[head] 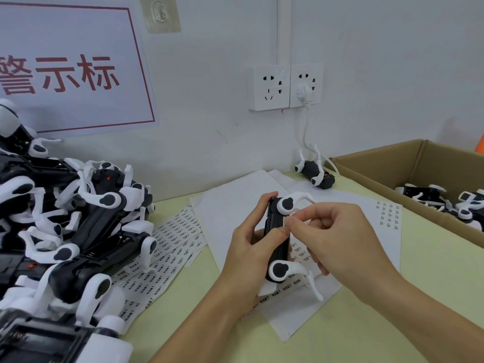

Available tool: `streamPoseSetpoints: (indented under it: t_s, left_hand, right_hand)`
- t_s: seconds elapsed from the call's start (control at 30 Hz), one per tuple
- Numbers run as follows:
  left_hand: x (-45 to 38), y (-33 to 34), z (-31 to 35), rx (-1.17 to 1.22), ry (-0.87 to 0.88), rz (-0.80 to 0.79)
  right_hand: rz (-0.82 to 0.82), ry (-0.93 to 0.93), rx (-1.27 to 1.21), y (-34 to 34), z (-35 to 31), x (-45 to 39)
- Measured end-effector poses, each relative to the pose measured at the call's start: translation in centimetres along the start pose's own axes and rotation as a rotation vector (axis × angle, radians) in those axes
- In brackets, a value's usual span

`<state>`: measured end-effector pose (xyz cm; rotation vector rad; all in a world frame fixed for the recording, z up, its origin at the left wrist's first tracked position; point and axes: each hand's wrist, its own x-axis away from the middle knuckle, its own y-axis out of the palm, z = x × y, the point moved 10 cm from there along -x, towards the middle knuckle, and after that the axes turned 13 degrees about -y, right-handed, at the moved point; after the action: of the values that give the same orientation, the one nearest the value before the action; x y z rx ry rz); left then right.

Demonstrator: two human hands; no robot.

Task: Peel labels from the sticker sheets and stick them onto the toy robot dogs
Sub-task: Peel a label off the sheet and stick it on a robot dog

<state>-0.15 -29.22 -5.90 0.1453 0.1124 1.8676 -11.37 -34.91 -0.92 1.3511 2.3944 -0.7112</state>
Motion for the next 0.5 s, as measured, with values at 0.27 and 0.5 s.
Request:
streamPoseSetpoints:
  t_s: [0.27, 0.5]
  left_hand:
    - [0.1, 0.1, 0.1, -0.005, 0.007, -0.012]
    - [0.0, -0.1, -0.1, 0.069, 0.002, -0.027]
  right_hand:
    - [0.002, 0.063, -0.022, -0.1, 0.4, 0.0]
    - [-0.163, 0.449, -0.421, 3.2, 3.1, 2.0]
